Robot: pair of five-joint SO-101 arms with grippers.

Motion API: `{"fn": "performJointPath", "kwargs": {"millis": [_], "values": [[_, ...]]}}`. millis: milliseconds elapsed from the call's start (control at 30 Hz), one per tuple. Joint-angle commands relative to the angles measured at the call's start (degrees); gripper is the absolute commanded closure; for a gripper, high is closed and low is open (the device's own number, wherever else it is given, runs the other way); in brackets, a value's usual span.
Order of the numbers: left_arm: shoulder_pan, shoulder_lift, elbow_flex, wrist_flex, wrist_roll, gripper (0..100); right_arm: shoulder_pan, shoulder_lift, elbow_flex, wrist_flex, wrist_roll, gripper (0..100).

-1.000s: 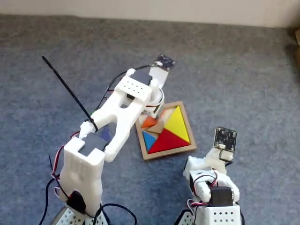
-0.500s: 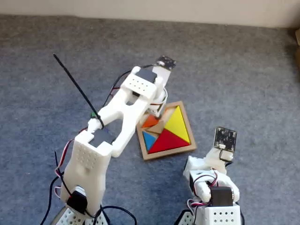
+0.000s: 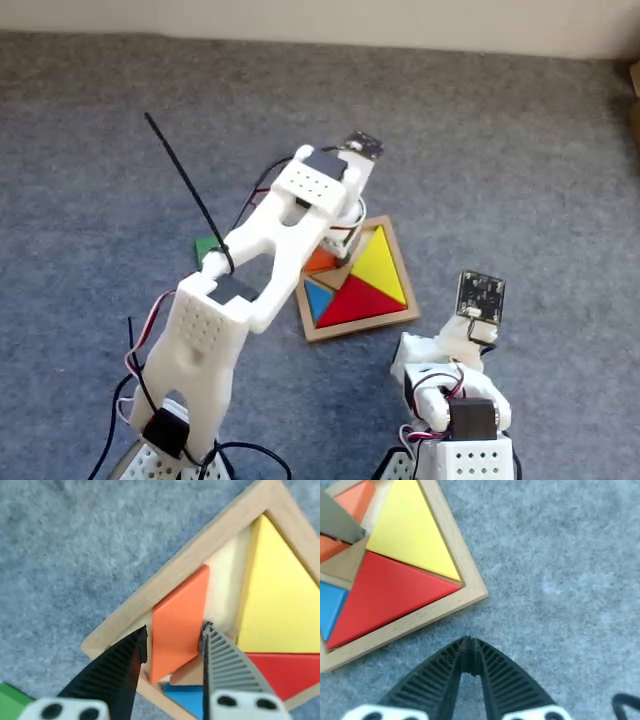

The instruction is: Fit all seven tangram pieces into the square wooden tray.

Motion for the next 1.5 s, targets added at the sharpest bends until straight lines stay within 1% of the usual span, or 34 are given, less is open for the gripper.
{"fn": "performJointPath", "kwargs": {"millis": [0, 100, 267, 400, 600, 733, 800, 933, 967, 1167, 1367, 1467], "values": [[0.75, 1.54, -3.82, 0.09, 0.26, 91, 0.75, -1.01, 7.34, 0.31, 0.26, 99.2], [0.92, 0.75, -4.26, 0.18, 0.26, 95, 0.75, -1.01, 7.34, 0.31, 0.26, 99.2], [2.77, -5.23, -4.0, 2.37, 0.0, 97, 0.75, -1.01, 7.34, 0.31, 0.26, 99.2], [3.82, -8.48, -4.0, 3.87, -4.04, 97, 0.75, -1.01, 7.34, 0.31, 0.26, 99.2], [4.0, -9.36, -4.26, 6.42, -7.3, 97, 0.75, -1.01, 7.34, 0.31, 0.26, 99.2], [5.67, -9.01, -3.91, 7.3, -9.05, 97, 0.75, -1.01, 7.34, 0.31, 0.26, 99.2], [6.64, -8.92, -4.0, 8.44, -9.14, 94, 0.75, -1.01, 7.34, 0.31, 0.26, 99.2], [6.9, -8.92, -4.18, 10.81, -8.79, 81, 0.75, -1.01, 7.34, 0.31, 0.26, 99.2], [6.73, -9.01, -4.18, 10.99, -8.79, 79, 0.75, -1.01, 7.34, 0.31, 0.26, 99.2], [4.88, -9.36, -4.26, 11.08, -8.88, 81, 0.75, -1.01, 7.34, 0.31, 0.26, 99.2], [5.67, -9.36, -4.26, 12.22, -8.88, 81, 0.75, -1.01, 7.34, 0.31, 0.26, 99.2], [7.16, -9.36, -4.35, 12.84, -8.79, 81, 0.75, -1.01, 7.34, 0.31, 0.26, 99.2]]}}
